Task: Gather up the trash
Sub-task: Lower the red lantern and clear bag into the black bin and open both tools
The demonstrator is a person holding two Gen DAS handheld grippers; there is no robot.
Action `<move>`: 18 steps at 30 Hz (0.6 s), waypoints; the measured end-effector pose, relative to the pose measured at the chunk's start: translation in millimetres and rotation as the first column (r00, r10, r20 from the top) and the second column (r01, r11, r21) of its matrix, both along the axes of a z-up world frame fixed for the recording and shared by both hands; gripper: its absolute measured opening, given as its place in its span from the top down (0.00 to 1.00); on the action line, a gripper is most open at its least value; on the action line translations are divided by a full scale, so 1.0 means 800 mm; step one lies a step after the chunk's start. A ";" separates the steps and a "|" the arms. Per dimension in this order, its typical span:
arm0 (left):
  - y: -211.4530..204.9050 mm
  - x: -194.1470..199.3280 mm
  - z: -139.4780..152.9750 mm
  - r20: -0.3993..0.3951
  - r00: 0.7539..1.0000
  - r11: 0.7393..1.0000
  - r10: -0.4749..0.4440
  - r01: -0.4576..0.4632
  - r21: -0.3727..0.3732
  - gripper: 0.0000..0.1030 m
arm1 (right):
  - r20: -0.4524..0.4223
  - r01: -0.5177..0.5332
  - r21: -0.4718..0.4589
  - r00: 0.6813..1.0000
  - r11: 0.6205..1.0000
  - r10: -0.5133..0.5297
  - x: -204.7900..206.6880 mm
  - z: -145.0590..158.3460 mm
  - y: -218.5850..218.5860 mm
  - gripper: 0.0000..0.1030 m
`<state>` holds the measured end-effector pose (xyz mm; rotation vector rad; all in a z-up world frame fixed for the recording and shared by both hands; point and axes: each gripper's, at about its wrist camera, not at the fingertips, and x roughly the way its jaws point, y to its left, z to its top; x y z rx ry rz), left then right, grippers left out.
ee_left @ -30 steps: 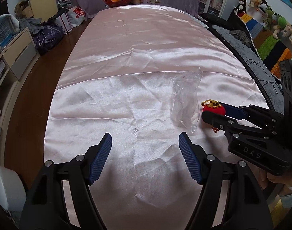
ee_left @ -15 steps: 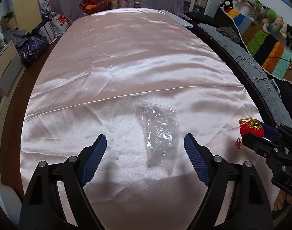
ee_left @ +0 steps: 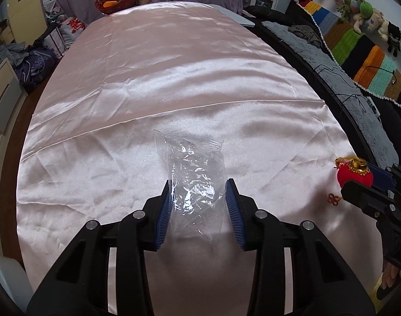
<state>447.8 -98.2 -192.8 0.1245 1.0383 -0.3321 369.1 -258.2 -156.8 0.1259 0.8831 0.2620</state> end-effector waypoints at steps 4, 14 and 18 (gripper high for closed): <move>0.017 -0.044 0.019 0.020 1.000 1.000 0.013 -0.013 0.014 0.63 | 0.025 -0.004 -0.005 1.000 1.000 0.004 -0.021 0.013 0.005 0.62; 0.062 -0.216 0.073 0.061 0.998 0.999 0.024 -0.022 -0.028 0.63 | 0.050 -0.047 0.022 0.998 0.999 0.046 -0.134 0.050 0.029 0.62; 0.068 -0.281 0.074 0.061 0.998 0.998 0.018 -0.015 -0.063 0.63 | 0.057 -0.087 -0.027 0.994 0.996 0.088 -0.187 0.061 0.047 0.62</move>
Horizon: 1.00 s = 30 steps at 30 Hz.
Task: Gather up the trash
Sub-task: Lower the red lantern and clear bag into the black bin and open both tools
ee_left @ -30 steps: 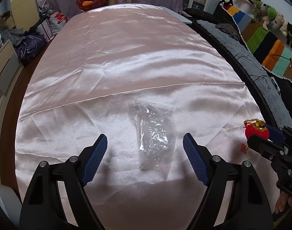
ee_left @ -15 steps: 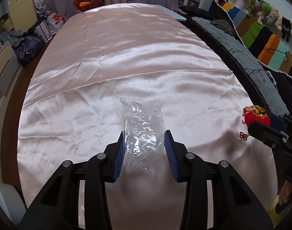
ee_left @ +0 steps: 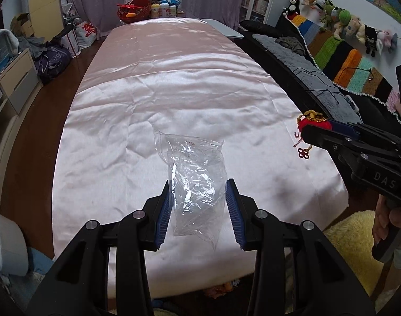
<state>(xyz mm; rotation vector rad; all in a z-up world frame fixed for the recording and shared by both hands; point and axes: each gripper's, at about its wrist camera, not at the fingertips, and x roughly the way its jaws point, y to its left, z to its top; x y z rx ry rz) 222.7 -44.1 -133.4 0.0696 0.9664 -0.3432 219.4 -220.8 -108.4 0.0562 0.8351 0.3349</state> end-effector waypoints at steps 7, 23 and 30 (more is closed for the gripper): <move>0.012 -0.087 -0.032 -0.024 0.999 0.998 0.030 -0.032 -0.058 0.63 | -0.011 -0.008 -0.033 1.000 0.999 0.008 -0.069 -0.005 0.016 0.62; 0.026 -0.185 -0.122 -0.132 0.991 0.999 0.022 -0.027 -0.036 0.63 | -0.174 -0.016 0.022 0.985 1.000 0.020 -0.166 -0.099 0.046 0.62; 0.029 -0.194 -0.158 -0.185 0.982 0.999 0.038 -0.041 -0.014 0.62 | -0.255 0.004 0.006 0.967 1.000 -0.002 -0.171 -0.148 0.047 0.62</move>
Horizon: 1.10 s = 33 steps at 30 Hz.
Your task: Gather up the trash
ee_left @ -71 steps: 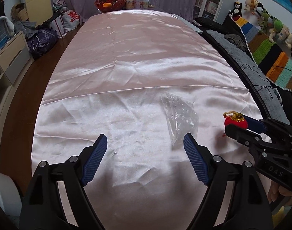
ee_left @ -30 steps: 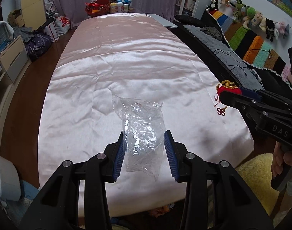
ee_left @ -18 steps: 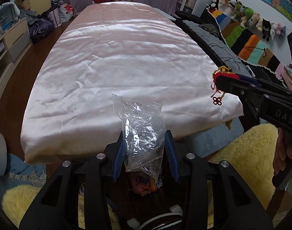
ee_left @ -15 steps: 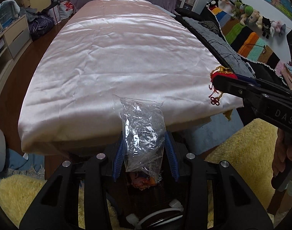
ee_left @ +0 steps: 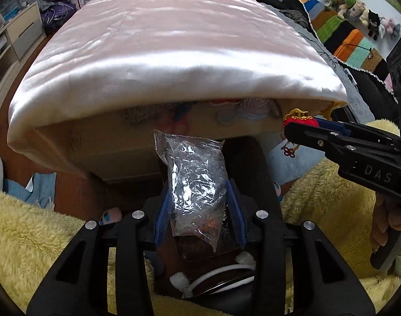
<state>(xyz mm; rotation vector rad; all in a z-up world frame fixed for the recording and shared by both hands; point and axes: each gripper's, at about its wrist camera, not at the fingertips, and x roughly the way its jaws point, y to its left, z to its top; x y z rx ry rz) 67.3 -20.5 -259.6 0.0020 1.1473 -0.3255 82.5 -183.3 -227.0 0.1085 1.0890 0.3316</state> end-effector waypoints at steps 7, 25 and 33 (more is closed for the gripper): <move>-0.002 0.000 -0.033 -0.062 0.998 1.000 -0.009 0.009 0.002 0.62 | -0.064 -0.001 -0.016 0.998 1.000 0.000 0.002 -0.031 0.006 0.62; -0.006 0.007 -0.043 -0.097 0.995 1.000 -0.005 0.003 -0.025 0.43 | -0.112 0.036 -0.044 0.993 0.998 -0.040 0.014 -0.046 0.004 0.46; 0.008 0.008 0.022 0.070 0.997 0.999 0.039 -0.039 0.001 0.13 | 0.072 0.112 -0.093 0.992 0.989 -0.106 0.009 0.016 -0.016 0.09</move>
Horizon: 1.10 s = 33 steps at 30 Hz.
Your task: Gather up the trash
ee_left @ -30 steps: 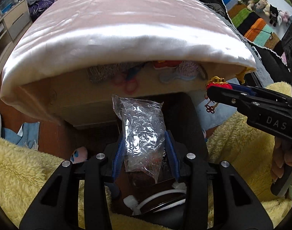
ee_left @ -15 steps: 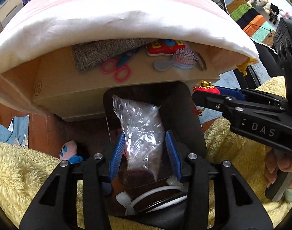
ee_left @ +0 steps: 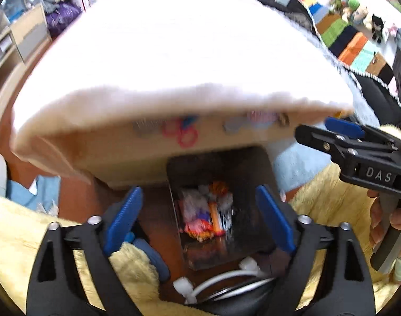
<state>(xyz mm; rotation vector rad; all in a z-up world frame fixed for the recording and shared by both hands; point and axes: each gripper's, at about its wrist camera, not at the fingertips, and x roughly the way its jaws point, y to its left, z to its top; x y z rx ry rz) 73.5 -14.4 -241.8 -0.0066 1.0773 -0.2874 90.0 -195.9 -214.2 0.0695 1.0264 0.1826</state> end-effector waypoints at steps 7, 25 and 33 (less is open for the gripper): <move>0.008 0.000 0.107 0.220 0.975 1.000 0.022 -0.019 -0.017 0.08 | 0.149 0.014 -0.003 0.989 1.000 -0.014 0.004 0.080 -0.015 0.03; 0.007 -0.081 0.277 0.521 0.850 0.997 0.079 -0.081 -0.019 0.08 | 0.524 0.191 -0.050 0.840 0.980 -0.137 -0.101 0.267 -0.013 0.03; 0.006 -0.107 0.303 0.570 0.815 0.995 0.100 -0.097 -0.036 0.08 | 0.577 0.216 -0.036 0.802 0.976 -0.156 -0.129 0.290 -0.011 0.03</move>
